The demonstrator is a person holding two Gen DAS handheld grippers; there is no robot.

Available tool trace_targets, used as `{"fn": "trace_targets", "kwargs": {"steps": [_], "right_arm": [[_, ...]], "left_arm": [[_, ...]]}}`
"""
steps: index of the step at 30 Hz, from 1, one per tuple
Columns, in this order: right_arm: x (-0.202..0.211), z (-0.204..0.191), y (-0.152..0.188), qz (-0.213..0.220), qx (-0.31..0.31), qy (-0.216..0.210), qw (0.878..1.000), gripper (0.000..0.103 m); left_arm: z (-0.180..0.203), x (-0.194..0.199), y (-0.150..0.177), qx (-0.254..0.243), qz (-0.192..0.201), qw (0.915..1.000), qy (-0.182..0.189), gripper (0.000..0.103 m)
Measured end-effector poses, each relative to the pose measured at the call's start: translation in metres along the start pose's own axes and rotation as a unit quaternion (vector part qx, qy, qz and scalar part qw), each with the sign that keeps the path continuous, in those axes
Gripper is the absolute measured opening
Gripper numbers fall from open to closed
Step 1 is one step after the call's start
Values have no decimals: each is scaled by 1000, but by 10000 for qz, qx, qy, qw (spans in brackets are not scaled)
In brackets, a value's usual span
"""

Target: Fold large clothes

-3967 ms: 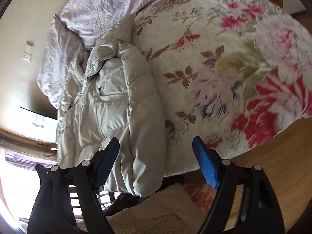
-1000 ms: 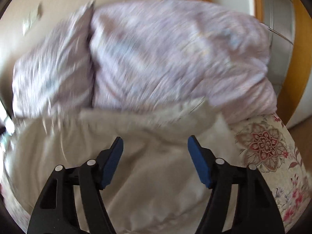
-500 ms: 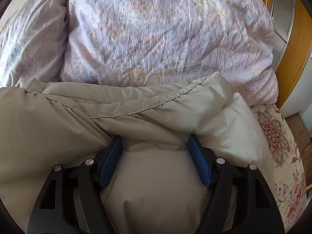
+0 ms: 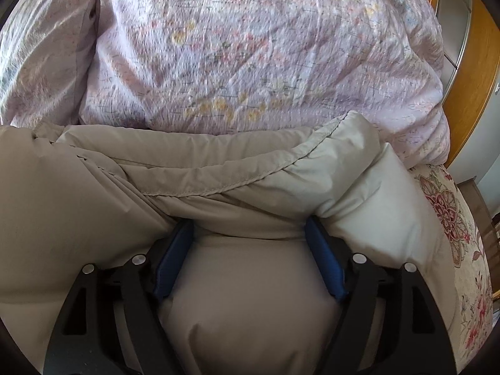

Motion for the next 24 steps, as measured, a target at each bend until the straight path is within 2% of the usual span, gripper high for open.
{"fn": "trace_targets", "kwargs": {"steps": [13,24], "right_arm": [[-18,-17,0,-111,109,128,9998,79],[-24,-13,-3,-99,63,76,9999,79]], "left_arm": [[7,-24,-3,-215,-364,9989,-204,101],[17,-34,-5,-208,-451,9987,-148,101]]}}
Point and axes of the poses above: each gripper's, at about its wrist camera, not at the fingertips, and x roughly against the way its jaws point, z to its right, y to its underside, the point moved 2 cm from there along -x, roughly the way its jaws point, and after that the axes turned 1 degree about x, right-handed, at the moved point
